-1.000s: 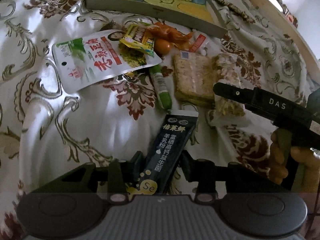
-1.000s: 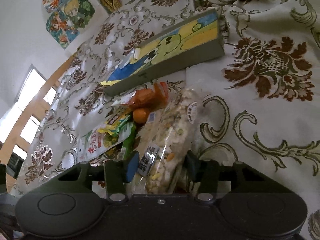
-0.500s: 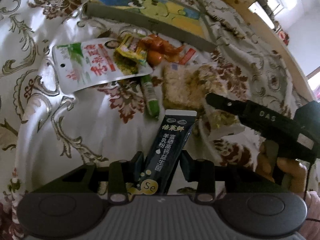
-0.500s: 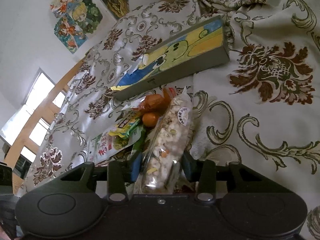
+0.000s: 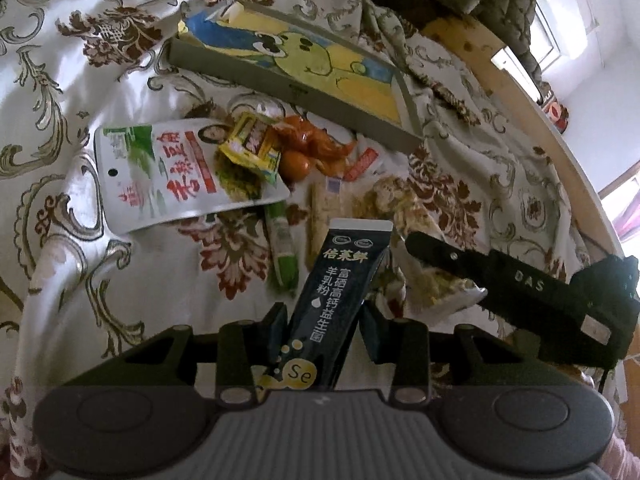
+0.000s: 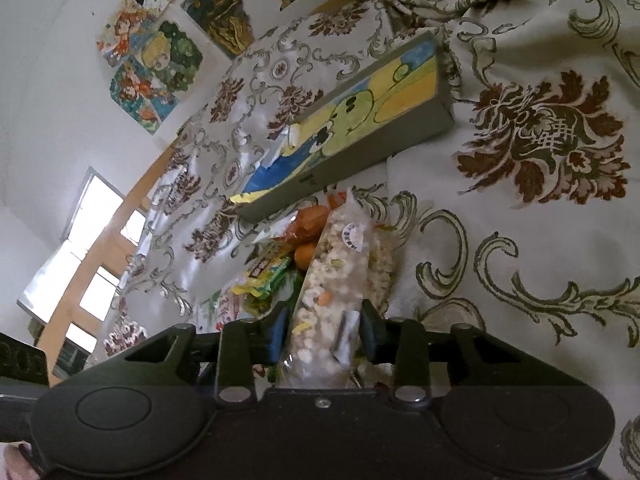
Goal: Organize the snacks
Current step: 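Lift and carry the packet with left tool while right tool carries the bag to the cartoon box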
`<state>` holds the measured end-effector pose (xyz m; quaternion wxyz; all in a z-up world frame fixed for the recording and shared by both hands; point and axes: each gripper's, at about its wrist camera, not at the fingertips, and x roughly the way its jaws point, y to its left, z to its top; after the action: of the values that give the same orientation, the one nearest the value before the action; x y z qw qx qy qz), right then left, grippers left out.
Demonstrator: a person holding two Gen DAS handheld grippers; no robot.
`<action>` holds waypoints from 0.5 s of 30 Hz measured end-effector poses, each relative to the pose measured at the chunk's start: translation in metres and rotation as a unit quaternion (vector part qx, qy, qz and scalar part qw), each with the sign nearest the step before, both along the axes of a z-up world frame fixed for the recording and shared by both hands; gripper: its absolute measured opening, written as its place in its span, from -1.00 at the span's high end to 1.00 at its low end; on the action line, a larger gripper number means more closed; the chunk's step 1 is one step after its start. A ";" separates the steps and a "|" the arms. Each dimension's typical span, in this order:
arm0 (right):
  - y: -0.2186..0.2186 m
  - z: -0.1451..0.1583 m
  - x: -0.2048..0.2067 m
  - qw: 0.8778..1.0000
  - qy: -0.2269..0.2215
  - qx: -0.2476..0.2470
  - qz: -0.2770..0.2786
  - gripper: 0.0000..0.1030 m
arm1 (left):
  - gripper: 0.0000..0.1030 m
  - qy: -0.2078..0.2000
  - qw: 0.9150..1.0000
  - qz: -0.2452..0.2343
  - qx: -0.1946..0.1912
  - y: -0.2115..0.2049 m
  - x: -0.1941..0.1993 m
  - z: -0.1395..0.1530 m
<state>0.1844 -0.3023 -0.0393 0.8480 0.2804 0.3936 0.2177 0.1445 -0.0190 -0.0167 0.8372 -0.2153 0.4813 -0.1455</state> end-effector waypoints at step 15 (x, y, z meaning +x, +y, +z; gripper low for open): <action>-0.007 0.002 -0.002 0.999 -0.003 0.037 -0.007 0.31 | 0.17 -0.016 1.000 0.023 -0.010 0.006 0.009 0.008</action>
<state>0.1821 -0.3095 -0.0374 0.8396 0.3138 0.3810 0.2265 0.1536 -0.0128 -0.0091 0.8458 -0.2320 0.4610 -0.1348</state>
